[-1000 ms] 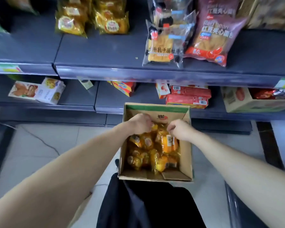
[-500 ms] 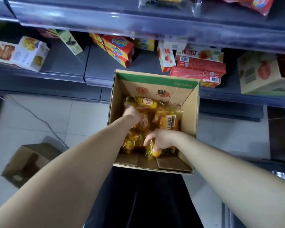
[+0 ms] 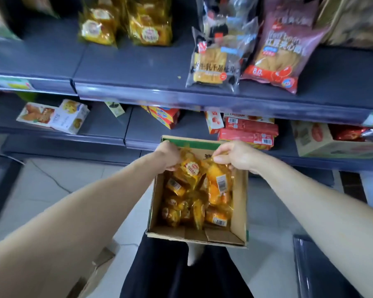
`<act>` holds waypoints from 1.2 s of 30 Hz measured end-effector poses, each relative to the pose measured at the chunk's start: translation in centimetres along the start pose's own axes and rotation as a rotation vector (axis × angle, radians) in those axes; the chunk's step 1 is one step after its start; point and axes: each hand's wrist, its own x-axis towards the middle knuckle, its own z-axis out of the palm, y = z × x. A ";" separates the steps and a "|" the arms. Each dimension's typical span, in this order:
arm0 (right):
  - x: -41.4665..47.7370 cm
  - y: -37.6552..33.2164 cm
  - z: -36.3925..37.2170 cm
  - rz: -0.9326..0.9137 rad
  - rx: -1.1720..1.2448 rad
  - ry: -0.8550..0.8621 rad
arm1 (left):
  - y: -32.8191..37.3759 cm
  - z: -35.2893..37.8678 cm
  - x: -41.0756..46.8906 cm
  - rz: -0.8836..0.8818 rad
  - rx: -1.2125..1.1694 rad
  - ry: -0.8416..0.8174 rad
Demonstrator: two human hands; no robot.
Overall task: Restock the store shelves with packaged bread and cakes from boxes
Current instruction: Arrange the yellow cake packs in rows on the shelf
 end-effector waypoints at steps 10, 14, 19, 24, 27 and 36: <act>-7.1 -14.0 -9.1 -0.334 0.165 0.205 | 7.1 -12.9 -6.4 0.202 -0.371 -0.075; -7.3 -17.9 -10.2 -0.389 0.264 0.181 | 8.1 -16.9 -7.3 0.230 -0.527 -0.023; -5.9 -21.7 -9.6 -0.486 0.282 0.293 | 8.3 -21.0 -7.1 0.238 -0.696 0.121; -2.9 -23.8 -8.7 -0.557 0.002 0.455 | 7.1 -24.4 -5.9 0.226 -0.769 0.225; -1.0 -24.6 -8.4 -0.562 0.016 0.475 | 6.2 -26.3 -4.9 0.201 -0.821 0.240; 3.6 -26.4 -7.8 -0.486 0.073 0.625 | 3.5 -30.2 -1.4 0.132 -0.719 0.319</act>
